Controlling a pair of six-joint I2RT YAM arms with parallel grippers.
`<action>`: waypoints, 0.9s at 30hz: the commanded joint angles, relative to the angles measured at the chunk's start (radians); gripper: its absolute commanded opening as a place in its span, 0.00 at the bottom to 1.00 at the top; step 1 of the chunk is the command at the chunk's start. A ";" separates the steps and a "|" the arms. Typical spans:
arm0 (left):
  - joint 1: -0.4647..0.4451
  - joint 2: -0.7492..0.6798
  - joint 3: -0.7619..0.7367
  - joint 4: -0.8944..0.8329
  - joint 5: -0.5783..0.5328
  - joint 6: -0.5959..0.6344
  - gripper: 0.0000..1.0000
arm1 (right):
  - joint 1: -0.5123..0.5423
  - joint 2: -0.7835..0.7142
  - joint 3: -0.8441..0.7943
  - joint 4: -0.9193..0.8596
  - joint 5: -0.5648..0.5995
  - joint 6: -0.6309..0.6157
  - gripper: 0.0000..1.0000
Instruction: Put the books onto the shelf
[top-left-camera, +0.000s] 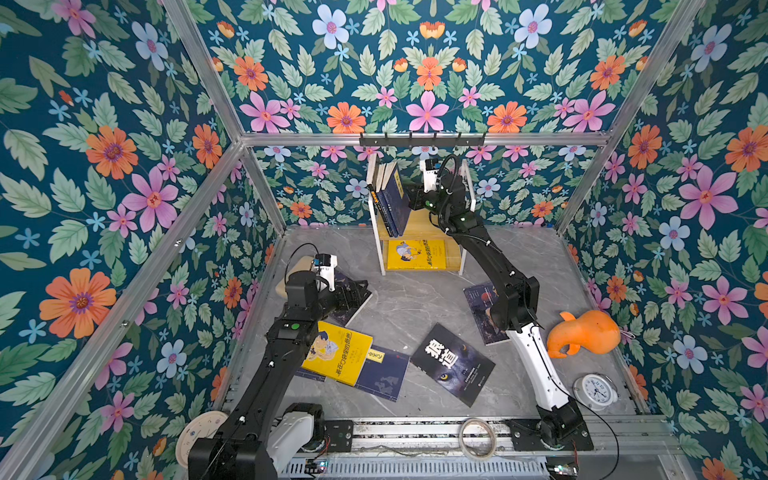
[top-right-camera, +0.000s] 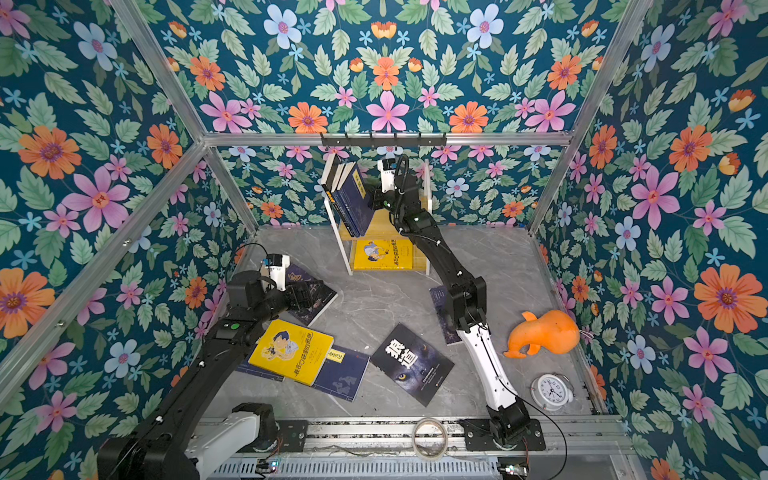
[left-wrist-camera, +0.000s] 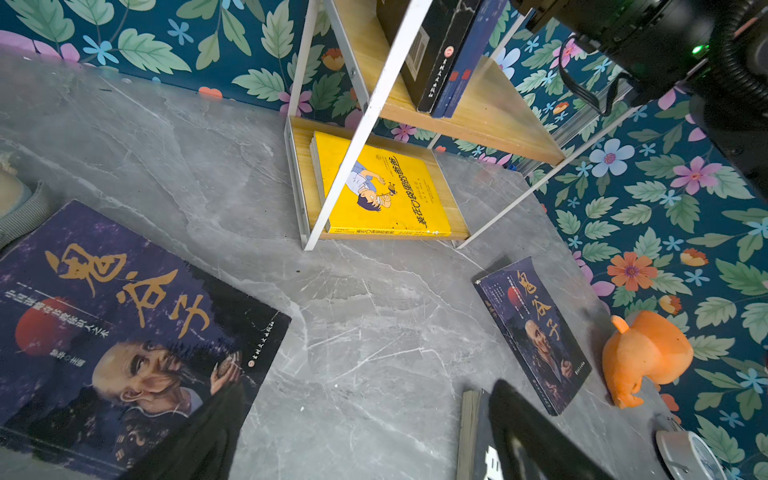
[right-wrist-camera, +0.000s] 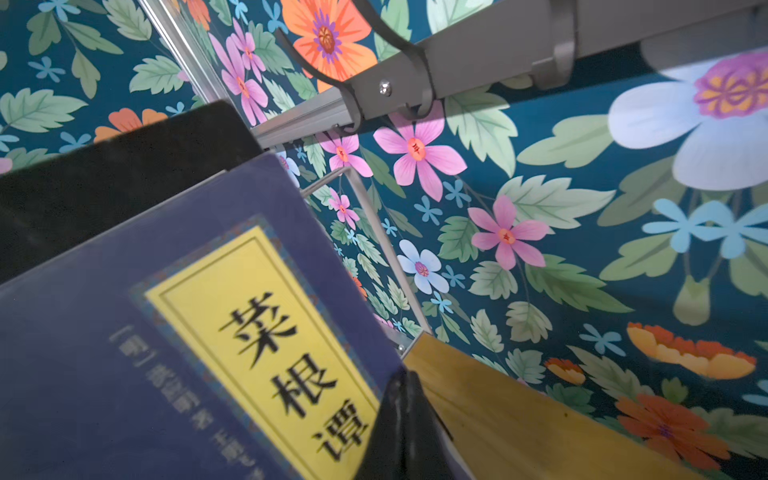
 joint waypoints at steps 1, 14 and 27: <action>0.001 -0.002 -0.004 0.027 0.009 0.007 0.94 | 0.004 -0.037 -0.020 0.008 -0.032 -0.033 0.00; 0.002 -0.002 -0.005 0.028 0.015 0.004 0.94 | 0.028 -0.077 -0.042 -0.039 -0.110 -0.076 0.00; 0.002 0.003 0.038 -0.017 -0.022 0.023 0.94 | 0.081 -0.524 -0.591 0.002 0.071 -0.145 0.11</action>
